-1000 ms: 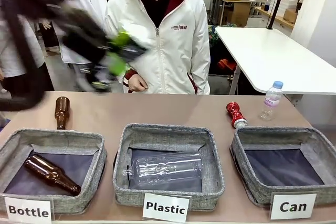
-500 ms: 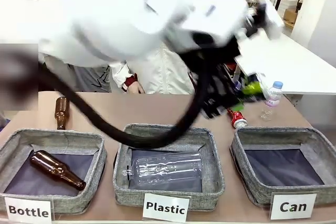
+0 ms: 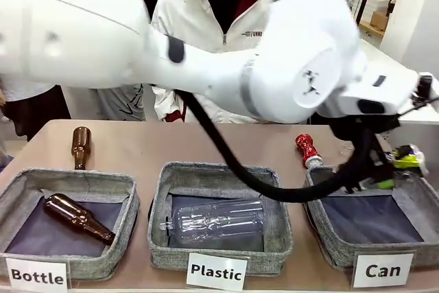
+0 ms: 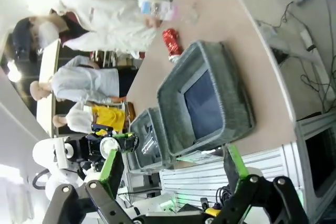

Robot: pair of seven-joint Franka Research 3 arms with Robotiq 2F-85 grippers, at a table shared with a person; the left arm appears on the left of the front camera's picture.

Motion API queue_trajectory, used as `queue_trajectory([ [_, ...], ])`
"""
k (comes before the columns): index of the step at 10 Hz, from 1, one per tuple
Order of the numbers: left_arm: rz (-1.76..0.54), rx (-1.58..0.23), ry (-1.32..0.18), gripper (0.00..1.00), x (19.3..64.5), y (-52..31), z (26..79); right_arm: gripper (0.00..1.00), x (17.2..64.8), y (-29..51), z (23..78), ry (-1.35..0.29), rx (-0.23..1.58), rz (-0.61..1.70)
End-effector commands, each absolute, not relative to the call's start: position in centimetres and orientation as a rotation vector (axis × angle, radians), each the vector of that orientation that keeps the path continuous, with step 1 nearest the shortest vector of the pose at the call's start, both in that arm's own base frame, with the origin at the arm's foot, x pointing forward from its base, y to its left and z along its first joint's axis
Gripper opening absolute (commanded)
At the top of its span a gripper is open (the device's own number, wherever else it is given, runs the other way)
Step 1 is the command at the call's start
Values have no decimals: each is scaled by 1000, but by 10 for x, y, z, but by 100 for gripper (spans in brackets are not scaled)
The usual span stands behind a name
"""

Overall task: Sort the can waste into the basket.
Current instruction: Pick up the can waste from the table and place it in the right Fabric basket.

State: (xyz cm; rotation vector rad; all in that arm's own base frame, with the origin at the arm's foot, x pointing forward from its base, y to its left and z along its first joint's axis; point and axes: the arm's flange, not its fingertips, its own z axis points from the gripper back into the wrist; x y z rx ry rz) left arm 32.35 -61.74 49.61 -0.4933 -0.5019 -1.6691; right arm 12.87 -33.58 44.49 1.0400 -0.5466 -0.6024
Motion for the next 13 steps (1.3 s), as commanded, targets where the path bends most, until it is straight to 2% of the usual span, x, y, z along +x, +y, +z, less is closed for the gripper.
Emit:
queue_trajectory([
  [1,-1712,-467,-477,39,331,-666,502,100,111,-358,440,-614,998,-630],
  [2,-1743,-428,-483,39,331,-674,495,100,129,-336,445,-547,1040,-602],
  [5,-1789,-413,-452,39,333,-681,484,100,129,-336,445,-547,1040,-602],
  [6,-1809,-404,-492,98,335,-681,486,100,129,-336,445,-547,1040,-602],
  [10,-1807,-312,-580,100,333,-678,487,100,129,-336,445,-547,1040,-602],
  [13,-1809,-346,-552,100,335,-666,492,100,129,-336,445,-547,1040,-602],
])
